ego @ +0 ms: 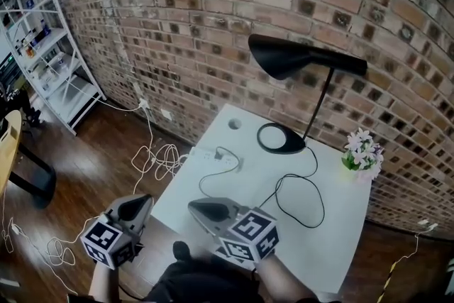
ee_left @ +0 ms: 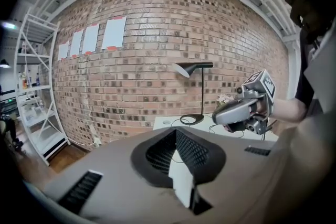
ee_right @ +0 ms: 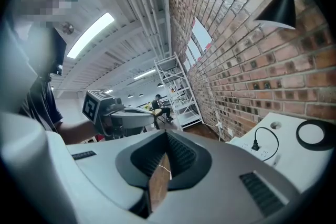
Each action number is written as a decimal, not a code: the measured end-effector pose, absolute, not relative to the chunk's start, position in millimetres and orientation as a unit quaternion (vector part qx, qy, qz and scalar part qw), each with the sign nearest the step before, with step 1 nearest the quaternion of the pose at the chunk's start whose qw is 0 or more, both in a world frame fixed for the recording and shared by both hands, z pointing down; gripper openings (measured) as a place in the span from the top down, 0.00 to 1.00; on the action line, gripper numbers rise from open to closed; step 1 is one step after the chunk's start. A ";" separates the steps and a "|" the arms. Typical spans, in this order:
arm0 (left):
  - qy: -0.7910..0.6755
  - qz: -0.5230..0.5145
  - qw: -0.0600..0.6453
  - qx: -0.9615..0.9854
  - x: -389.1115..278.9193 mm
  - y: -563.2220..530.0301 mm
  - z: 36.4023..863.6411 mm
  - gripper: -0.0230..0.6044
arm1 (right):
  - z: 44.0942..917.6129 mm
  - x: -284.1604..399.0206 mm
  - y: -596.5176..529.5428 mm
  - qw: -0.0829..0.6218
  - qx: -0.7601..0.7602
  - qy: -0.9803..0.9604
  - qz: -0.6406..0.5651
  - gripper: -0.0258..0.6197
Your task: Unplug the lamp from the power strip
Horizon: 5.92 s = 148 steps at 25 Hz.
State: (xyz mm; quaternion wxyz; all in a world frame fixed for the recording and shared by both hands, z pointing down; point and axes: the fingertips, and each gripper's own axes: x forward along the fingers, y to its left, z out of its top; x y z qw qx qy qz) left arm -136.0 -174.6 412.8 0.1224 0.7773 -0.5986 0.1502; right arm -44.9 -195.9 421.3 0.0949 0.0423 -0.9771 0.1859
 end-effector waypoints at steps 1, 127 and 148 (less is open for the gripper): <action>-0.597 0.154 0.123 0.777 -135.7 -175.3 414.1 0.96 | 421.8 -44.1 -196.5 0.095 0.043 -0.977 0.186 0.95; -0.328 0.427 0.128 0.833 -92.8 -405.3 654.9 0.94 | 553.8 -53.5 -461.2 0.206 0.431 -0.864 0.159 0.83; -0.407 0.328 0.183 0.833 -131.1 -431.6 615.0 0.95 | 520.2 -45.7 -546.0 0.220 0.433 -0.866 0.123 0.82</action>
